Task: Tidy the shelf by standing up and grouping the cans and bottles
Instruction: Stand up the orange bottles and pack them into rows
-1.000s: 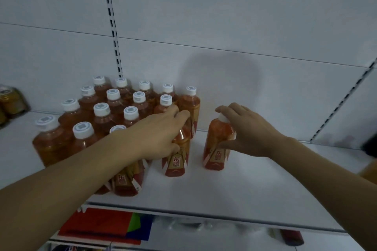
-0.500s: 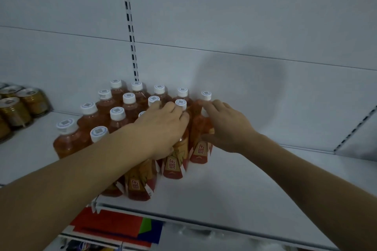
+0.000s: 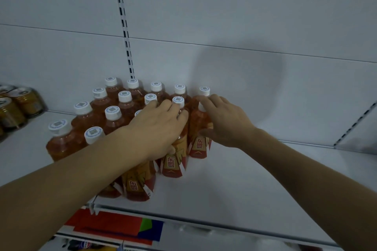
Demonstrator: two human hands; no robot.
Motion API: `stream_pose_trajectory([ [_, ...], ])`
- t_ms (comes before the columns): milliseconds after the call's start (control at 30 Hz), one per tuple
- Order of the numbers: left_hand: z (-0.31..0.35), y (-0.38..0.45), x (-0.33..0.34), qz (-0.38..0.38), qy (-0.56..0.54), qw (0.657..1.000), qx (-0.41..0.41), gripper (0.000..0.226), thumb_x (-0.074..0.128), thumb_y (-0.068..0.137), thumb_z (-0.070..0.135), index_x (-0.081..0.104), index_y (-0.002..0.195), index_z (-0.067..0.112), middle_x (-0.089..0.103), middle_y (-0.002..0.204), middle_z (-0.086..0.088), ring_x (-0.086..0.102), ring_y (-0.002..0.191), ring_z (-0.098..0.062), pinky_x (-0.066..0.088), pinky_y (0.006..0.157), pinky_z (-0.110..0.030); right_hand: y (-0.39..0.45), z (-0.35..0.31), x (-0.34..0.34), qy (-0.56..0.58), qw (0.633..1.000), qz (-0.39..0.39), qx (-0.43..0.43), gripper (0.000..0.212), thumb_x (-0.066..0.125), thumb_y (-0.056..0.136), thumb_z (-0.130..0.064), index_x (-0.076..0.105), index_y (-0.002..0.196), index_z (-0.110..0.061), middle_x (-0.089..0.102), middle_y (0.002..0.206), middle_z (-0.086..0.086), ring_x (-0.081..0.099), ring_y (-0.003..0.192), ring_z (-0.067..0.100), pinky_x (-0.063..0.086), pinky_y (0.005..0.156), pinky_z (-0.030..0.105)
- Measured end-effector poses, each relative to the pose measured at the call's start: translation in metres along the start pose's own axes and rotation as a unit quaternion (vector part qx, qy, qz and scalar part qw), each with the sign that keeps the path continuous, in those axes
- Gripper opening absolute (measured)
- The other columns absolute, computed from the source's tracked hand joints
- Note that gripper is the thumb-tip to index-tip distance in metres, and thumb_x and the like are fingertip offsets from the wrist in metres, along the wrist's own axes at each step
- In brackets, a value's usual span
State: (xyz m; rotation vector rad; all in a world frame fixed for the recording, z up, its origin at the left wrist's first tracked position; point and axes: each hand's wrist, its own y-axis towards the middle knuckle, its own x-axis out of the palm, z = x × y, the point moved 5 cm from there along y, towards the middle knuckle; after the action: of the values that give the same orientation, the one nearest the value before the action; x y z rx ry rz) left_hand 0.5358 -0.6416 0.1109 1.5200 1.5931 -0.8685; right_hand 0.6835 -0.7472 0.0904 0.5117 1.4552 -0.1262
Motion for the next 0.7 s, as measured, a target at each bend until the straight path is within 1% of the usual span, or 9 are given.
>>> stream_pose_trajectory([
  [67, 0.001, 0.0, -0.001, 0.001, -0.002, 1.0, -0.002, 0.097, 0.07, 0.088, 0.065, 0.027, 0.156, 0.012, 0.043, 0.145, -0.011, 0.043, 0.127, -0.029, 0.043, 0.107, -0.048, -0.001, -0.001, 0.001, -0.004, 1.0, 0.001, 0.006, 0.099, 0.082, 0.084, -0.057, 0.03, 0.162, -0.025, 0.047, 0.152, 0.003, 0.052, 0.132, 0.029, 0.055, 0.095, 0.043],
  [167, 0.0, -0.003, -0.002, 0.009, -0.025, 1.0, -0.005, 0.105, 0.07, 0.088, 0.065, 0.014, 0.162, 0.016, 0.036, 0.151, -0.011, 0.041, 0.131, -0.029, 0.042, 0.109, -0.048, -0.003, -0.004, 0.002, -0.012, 1.0, 0.003, 0.014, 0.101, 0.082, 0.084, -0.057, 0.027, 0.163, -0.025, 0.047, 0.151, 0.003, 0.052, 0.131, 0.029, 0.053, 0.099, 0.043],
  [233, -0.001, -0.004, -0.002, 0.016, -0.04, 0.999, -0.008, 0.112, 0.07, 0.087, 0.066, 0.003, 0.164, 0.02, 0.031, 0.156, -0.01, 0.038, 0.135, -0.03, 0.04, 0.112, -0.048, -0.006, -0.005, 0.002, -0.013, 1.0, 0.004, 0.018, 0.105, 0.081, 0.086, -0.057, 0.021, 0.166, -0.024, 0.044, 0.156, 0.004, 0.049, 0.137, 0.03, 0.05, 0.107, 0.045],
  [300, 0.0, -0.005, -0.001, 0.017, -0.056, 0.998, -0.005, 0.119, 0.072, 0.086, 0.067, -0.006, 0.164, 0.023, 0.023, 0.162, -0.009, 0.031, 0.143, -0.031, 0.036, 0.116, -0.05, -0.013, -0.006, 0.0, -0.019, 1.0, 0.008, 0.02, 0.109, 0.076, 0.088, -0.063, 0.014, 0.168, -0.021, 0.039, 0.163, 0.006, 0.043, 0.146, 0.031, 0.044, 0.117, 0.048],
  [400, 0.002, -0.004, -0.004, 0.019, -0.069, 0.997, 0.004, 0.124, 0.069, 0.084, 0.073, -0.011, 0.165, 0.023, 0.01, 0.169, -0.008, 0.016, 0.154, -0.031, 0.028, 0.123, -0.053, -0.03, -0.003, -0.008, -0.05, 0.998, 0.024, 0.022, 0.104, 0.064, 0.093, -0.069, 0.013, 0.169, -0.019, 0.035, 0.167, 0.008, 0.037, 0.152, 0.032, 0.038, 0.123, 0.05],
  [467, 0.004, 0.0, -0.009, 0.027, -0.081, 0.996, 0.002, 0.12, 0.066, 0.086, 0.072, -0.008, 0.166, 0.021, 0.014, 0.168, -0.007, 0.019, 0.153, -0.031, 0.029, 0.122, -0.051, -0.044, 0.003, -0.013, -0.08, 0.996, 0.02, 0.027, 0.098, 0.059, 0.096, -0.069, 0.018, 0.169, -0.018, 0.035, 0.169, 0.01, 0.034, 0.155, 0.034, 0.035, 0.125, 0.051],
  [567, 0.013, 0.006, -0.019, 0.055, -0.082, 0.995, -0.006, 0.11, 0.064, 0.088, 0.071, 0.006, 0.165, 0.018, 0.033, 0.158, -0.006, 0.034, 0.142, -0.03, 0.038, 0.114, -0.046, -0.069, 0.015, -0.019, -0.13, 0.991, -0.006, 0.038, 0.092, 0.048, 0.097, -0.068, 0.026, 0.168, -0.014, 0.034, 0.17, 0.016, 0.031, 0.158, 0.038, 0.032, 0.127, 0.054],
  [633, 0.024, 0.011, -0.028, 0.077, -0.078, 0.994, 0.001, 0.104, 0.063, 0.088, 0.072, 0.016, 0.163, 0.017, 0.038, 0.155, -0.005, 0.038, 0.138, -0.029, 0.039, 0.112, -0.047, -0.088, 0.025, -0.024, -0.163, 0.985, -0.023, 0.043, 0.088, 0.048, 0.099, -0.066, 0.029, 0.167, -0.012, 0.033, 0.17, 0.017, 0.028, 0.159, 0.039, 0.029, 0.129, 0.054],
  [700, 0.04, 0.019, -0.038, 0.086, -0.082, 0.993, 0.012, 0.098, 0.059, 0.09, 0.072, 0.021, 0.162, 0.018, 0.038, 0.158, -0.005, 0.036, 0.141, -0.03, 0.036, 0.115, -0.049, -0.108, 0.036, -0.03, -0.184, 0.981, -0.028, 0.047, 0.085, 0.051, 0.099, -0.064, 0.037, 0.164, -0.01, 0.037, 0.168, 0.019, 0.029, 0.159, 0.04, 0.029, 0.128, 0.056],
])
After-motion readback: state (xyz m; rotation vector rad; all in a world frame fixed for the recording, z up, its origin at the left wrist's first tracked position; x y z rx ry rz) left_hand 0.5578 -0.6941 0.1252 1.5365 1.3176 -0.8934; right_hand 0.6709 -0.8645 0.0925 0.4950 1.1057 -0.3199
